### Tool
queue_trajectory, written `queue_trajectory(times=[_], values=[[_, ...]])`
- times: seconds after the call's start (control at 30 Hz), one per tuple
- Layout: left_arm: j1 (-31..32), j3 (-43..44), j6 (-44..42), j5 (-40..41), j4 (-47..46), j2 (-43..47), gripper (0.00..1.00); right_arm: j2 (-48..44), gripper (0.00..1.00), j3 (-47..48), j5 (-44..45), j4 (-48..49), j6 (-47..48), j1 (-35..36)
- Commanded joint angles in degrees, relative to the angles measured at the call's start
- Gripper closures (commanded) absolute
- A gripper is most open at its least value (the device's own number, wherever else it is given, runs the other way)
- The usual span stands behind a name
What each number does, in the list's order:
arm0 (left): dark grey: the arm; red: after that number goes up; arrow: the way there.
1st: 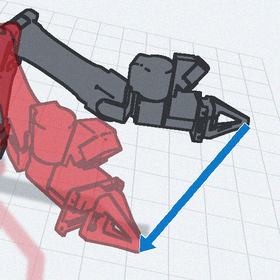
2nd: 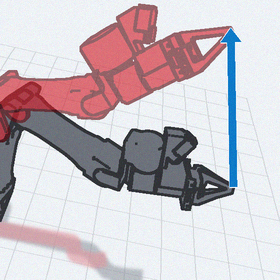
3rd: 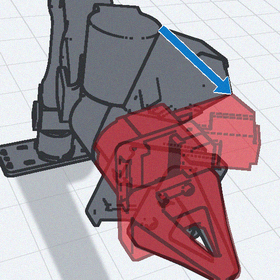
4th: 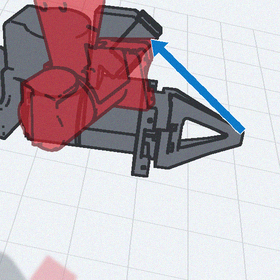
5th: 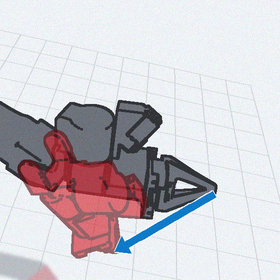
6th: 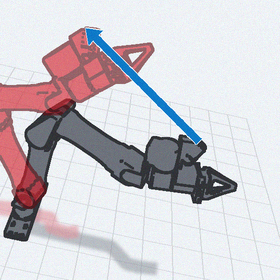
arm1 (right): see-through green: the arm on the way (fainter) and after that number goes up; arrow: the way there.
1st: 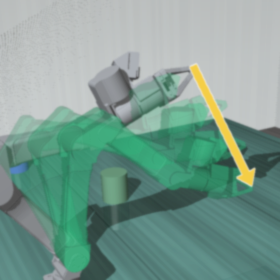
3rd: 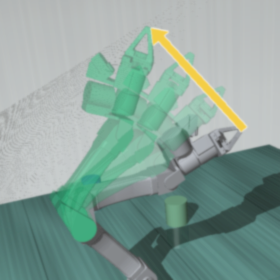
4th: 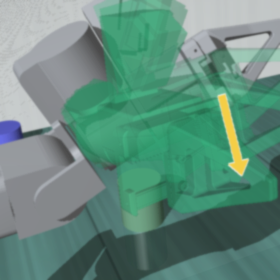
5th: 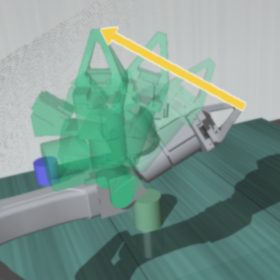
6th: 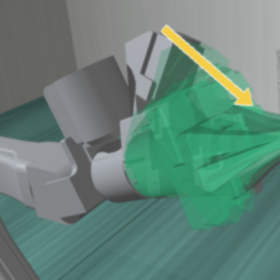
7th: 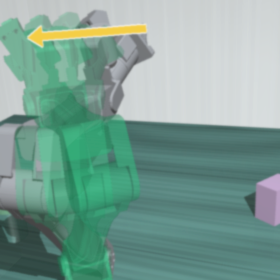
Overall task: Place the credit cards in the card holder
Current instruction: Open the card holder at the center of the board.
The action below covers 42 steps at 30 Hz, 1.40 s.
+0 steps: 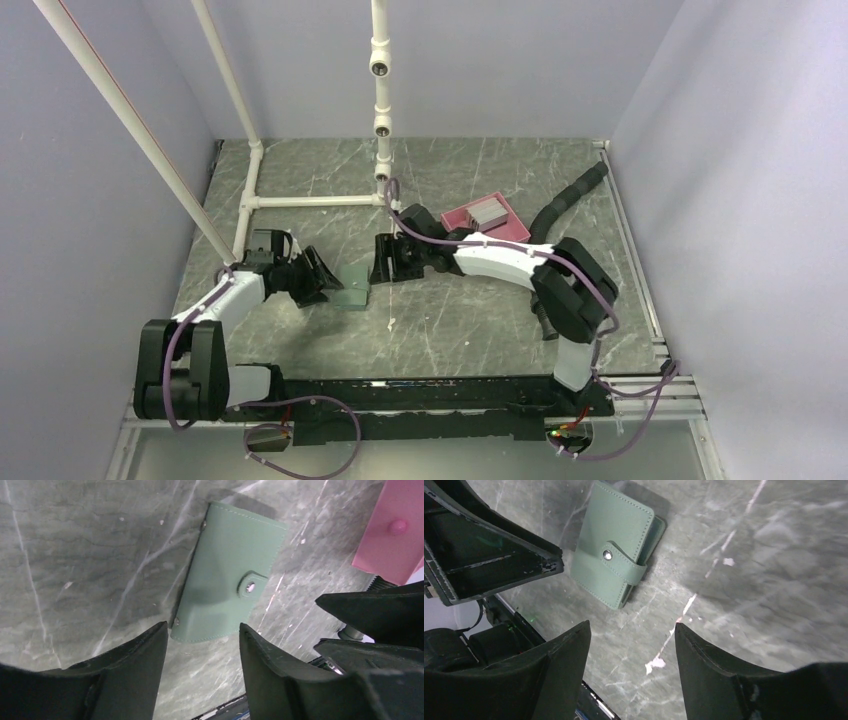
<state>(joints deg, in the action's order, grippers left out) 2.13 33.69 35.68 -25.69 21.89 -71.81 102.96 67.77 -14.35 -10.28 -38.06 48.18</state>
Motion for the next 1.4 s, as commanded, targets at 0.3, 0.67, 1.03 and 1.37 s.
queue_trajectory(times=[0.3,0.67,1.03,1.37], values=[[5.74,-8.92,8.25,0.75,-16.96,-0.15,0.60,11.20,0.39,17.23,21.15,-9.21,3.88,7.17],[6.22,-11.56,11.28,2.02,-18.87,1.02,0.65,18.78,0.56,27.64,33.55,-15.47,9.79,12.62],[4.52,-11.37,11.59,1.18,-17.64,4.87,0.57,22.31,0.54,26.96,31.40,-13.09,10.34,12.59],[-1.93,-6.34,13.20,-5.83,-18.76,1.80,0.77,20.53,0.46,25.13,30.66,-11.46,11.65,12.90]])
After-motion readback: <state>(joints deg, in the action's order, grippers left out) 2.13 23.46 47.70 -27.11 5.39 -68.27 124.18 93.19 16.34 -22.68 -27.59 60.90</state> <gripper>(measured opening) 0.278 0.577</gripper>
